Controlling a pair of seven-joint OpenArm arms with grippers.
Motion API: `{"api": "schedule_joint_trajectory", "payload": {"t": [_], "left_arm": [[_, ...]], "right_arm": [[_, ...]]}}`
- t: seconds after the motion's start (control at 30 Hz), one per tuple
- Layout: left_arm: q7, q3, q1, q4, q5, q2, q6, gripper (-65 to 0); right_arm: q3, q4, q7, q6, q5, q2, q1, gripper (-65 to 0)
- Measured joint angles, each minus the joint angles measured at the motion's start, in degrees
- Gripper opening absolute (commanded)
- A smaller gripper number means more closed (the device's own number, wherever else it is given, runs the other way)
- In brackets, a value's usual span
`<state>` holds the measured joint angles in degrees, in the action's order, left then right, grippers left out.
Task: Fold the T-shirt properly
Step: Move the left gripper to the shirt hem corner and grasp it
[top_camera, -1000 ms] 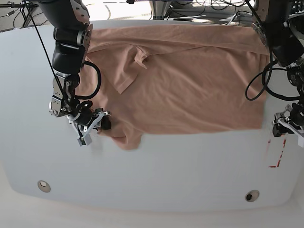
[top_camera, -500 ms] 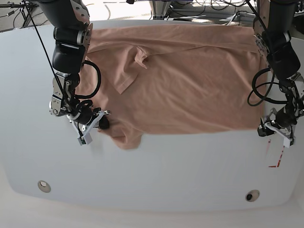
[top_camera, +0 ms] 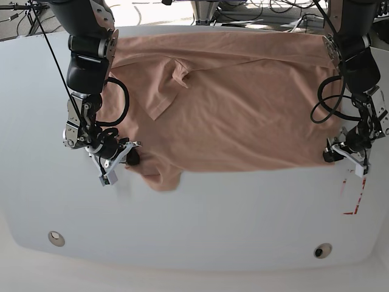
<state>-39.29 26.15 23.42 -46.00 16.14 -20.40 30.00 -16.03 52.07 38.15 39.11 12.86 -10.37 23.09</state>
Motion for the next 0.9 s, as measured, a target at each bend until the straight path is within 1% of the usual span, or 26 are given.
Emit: {"api": "schedule_joint_trajectory", "payload": {"t": [0.2, 0.3, 0.4, 0.5, 0.6, 0.67, 0.77, 0.9], "left_arm": [[2.14, 0.13, 1.38, 4.22, 0.98, -0.22, 0.0, -29.2], [2.95, 0.33, 1.38, 4.55, 1.25, 0.66, 0.0, -30.0], [3.19, 0.31, 1.49, 4.55, 1.53, 1.55, 0.07, -38.1], [3.13, 0.22, 1.46, 4.59, 1.75, 2.4, 0.5, -51.7], [3.08, -1.77, 1.27, 4.72, 2.36, 2.75, 0.9, -62.5], [2.93, -3.87, 1.25, 4.68, 2.78, 2.62, 0.85, -65.0], [2.73, -6.03, 1.38, 4.52, 2.99, 2.56, 0.9, -65.0], [1.95, -6.08, 1.01, 2.6, 2.91, 2.84, 0.87, -65.0]], "right_arm": [[0.0, 0.13, 0.02, 0.11, 0.04, -0.42, -0.04, -64.8], [0.02, 1.66, 1.27, 0.15, -0.33, -0.44, -0.37, -64.8], [0.0, 3.61, 2.93, 0.15, -1.07, -0.35, -0.68, -64.8], [0.02, 5.05, 4.76, 0.13, -1.27, -0.24, -0.79, -64.8], [0.02, 6.05, 5.46, 0.15, -1.33, -0.15, -0.79, -64.8], [0.02, 6.38, 5.42, 0.13, -1.31, -0.26, -0.76, -64.7], [0.02, 6.47, 5.46, 0.13, -1.38, -0.31, -0.66, -64.7], [0.02, 6.49, 5.68, 0.13, -1.36, -0.31, -0.61, -64.8]]}}
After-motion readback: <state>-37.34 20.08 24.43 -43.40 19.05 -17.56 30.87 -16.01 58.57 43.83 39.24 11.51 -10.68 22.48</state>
